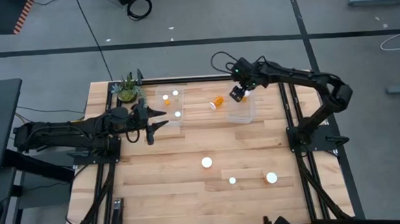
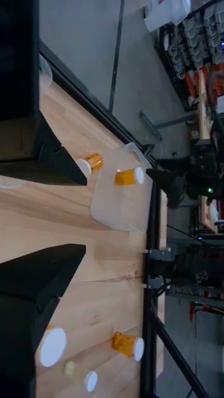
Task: Pick and place medicine bottles into bin by pill shape (circle, oval)
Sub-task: Put the large orange pill bottle into the right transparent bin
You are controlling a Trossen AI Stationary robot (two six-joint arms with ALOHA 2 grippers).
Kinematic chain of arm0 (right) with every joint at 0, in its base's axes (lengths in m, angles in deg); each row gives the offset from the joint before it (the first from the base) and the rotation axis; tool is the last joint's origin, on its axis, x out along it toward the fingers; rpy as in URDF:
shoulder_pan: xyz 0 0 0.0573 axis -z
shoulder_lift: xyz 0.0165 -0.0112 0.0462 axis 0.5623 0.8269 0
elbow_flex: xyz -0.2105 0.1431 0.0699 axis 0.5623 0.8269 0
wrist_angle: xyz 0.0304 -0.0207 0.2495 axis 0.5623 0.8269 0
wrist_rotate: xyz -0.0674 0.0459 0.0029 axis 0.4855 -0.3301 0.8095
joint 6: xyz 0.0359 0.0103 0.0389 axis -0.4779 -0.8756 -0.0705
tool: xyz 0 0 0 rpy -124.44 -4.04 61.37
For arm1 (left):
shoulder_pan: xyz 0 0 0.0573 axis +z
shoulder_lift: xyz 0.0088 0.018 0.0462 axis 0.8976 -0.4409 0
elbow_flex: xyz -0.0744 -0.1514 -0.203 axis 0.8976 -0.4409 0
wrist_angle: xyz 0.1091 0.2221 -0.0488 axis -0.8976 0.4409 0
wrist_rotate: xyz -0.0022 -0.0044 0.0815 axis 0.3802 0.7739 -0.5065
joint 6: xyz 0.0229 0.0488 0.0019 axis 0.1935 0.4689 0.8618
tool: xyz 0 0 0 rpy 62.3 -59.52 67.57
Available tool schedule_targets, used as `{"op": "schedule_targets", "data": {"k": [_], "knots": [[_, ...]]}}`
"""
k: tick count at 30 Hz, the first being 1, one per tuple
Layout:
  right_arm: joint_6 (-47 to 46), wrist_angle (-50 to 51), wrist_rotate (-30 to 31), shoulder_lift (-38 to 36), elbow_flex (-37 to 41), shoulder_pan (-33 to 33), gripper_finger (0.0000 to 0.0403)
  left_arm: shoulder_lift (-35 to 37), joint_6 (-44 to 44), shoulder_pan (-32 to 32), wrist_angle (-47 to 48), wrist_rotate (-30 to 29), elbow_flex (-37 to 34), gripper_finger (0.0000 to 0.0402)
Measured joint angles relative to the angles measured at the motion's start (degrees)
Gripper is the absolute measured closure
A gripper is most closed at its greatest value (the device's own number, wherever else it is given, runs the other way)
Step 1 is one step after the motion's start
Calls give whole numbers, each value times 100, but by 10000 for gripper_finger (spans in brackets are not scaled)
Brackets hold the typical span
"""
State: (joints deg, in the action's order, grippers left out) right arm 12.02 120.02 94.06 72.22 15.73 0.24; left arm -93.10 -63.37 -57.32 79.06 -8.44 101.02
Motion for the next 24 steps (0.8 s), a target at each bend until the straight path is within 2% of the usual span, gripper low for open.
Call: {"op": "schedule_targets", "data": {"k": [4, 7, 17, 20, 24], "knots": [[61, -5, 143, 280, -520, -537, 126, 0, 0, 0, -64, -1, 0, 230], [231, 116, 165, 849, -1076, -766, 128, 0, -4, 0, -61, 0, 0, 230], [1374, 1398, 145, 2940, -3356, -917, 129, 0, -4, 0, 110, 0, 0, 230], [1681, 1889, 143, 3410, -3856, -982, 129, 65, 36, 0, 357, -2, 29, 230], [1926, 2247, 301, 3893, -4394, -1187, 129, 259, 139, 0, 1177, 0, 306, 230]]}}
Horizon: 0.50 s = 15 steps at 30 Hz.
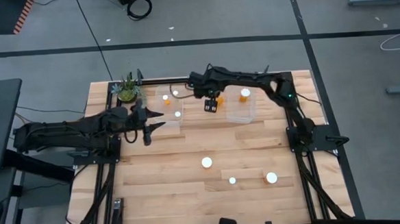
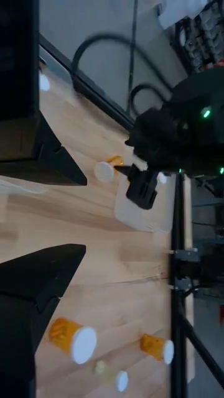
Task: Pick and place medicine bottles into bin by pill shape (circle, oval)
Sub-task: Put the large orange pill bottle into the right transparent bin
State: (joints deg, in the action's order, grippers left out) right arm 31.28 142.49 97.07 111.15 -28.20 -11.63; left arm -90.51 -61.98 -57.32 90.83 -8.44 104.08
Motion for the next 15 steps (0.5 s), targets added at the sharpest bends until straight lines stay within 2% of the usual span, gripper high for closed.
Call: {"op": "schedule_targets", "data": {"k": [7, 11, 15], "knots": [[754, 338, 584, 593, -462, -484, 129, 305, -140, 1, 877, 0, 300, 230], [1370, 433, 1017, 703, -460, -711, 129, 468, -283, 2, 1448, 0, 486, 230], [1554, 427, 1227, 704, -424, -842, 124, 585, -330, 7, 1574, 0, 499, 230]]}}
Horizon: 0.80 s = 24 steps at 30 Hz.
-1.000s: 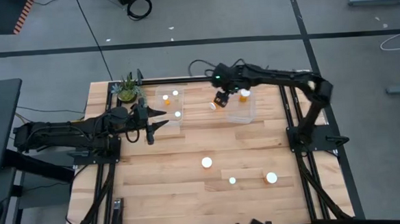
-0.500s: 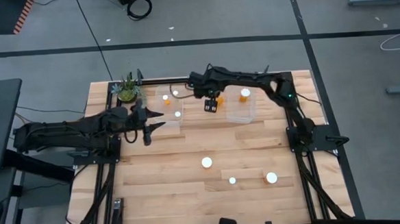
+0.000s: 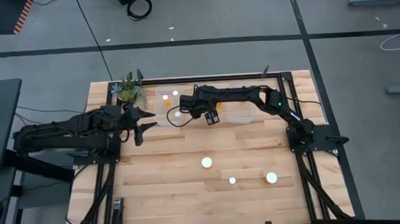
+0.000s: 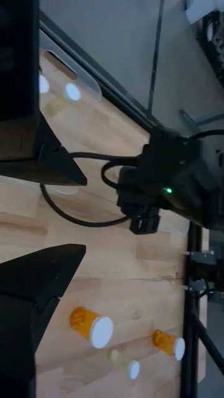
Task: Pick and place medicine bottles into bin by pill shape (circle, oval)
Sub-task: Put the large orange pill bottle into the right transparent bin
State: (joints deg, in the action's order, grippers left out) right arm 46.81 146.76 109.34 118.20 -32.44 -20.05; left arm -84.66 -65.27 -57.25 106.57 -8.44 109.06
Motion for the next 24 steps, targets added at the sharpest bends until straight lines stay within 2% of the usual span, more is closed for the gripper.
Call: {"op": "schedule_targets", "data": {"k": [10, 24], "knots": [[-212, 236, 274, 66, 4, -148, 62, -3, 38, 0, -84, -2, 0, 230], [115, 371, 696, 553, 11, -46, 62, -5, 42, -1, -46, -2, 0, 230]]}}
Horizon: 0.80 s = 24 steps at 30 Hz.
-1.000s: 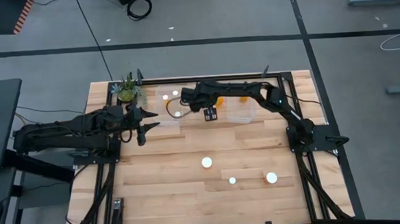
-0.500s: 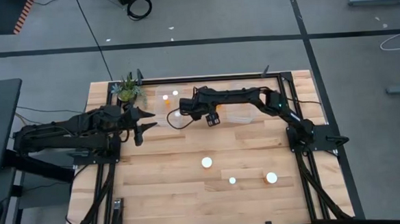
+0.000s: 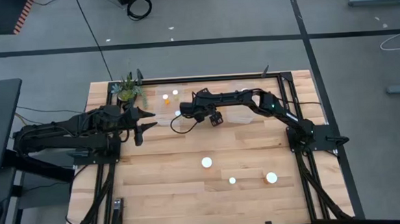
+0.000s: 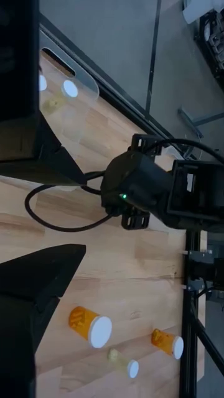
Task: Pick and place medicine bottles into bin by pill shape (circle, oval)
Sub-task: Put the large orange pill bottle into the right transparent bin
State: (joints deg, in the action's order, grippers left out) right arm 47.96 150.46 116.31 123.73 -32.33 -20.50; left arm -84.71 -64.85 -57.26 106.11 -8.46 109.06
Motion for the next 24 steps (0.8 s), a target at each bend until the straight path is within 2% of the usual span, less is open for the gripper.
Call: {"op": "schedule_targets", "data": {"k": [5, 24], "knots": [[72, -27, -27, 0, 0, 71, 71, 0, 0, 1, 7, -1, 0, 230], [344, -241, -176, 0, 0, 44, 179, 0, -8, 1, 106, 0, -2, 230]]}}
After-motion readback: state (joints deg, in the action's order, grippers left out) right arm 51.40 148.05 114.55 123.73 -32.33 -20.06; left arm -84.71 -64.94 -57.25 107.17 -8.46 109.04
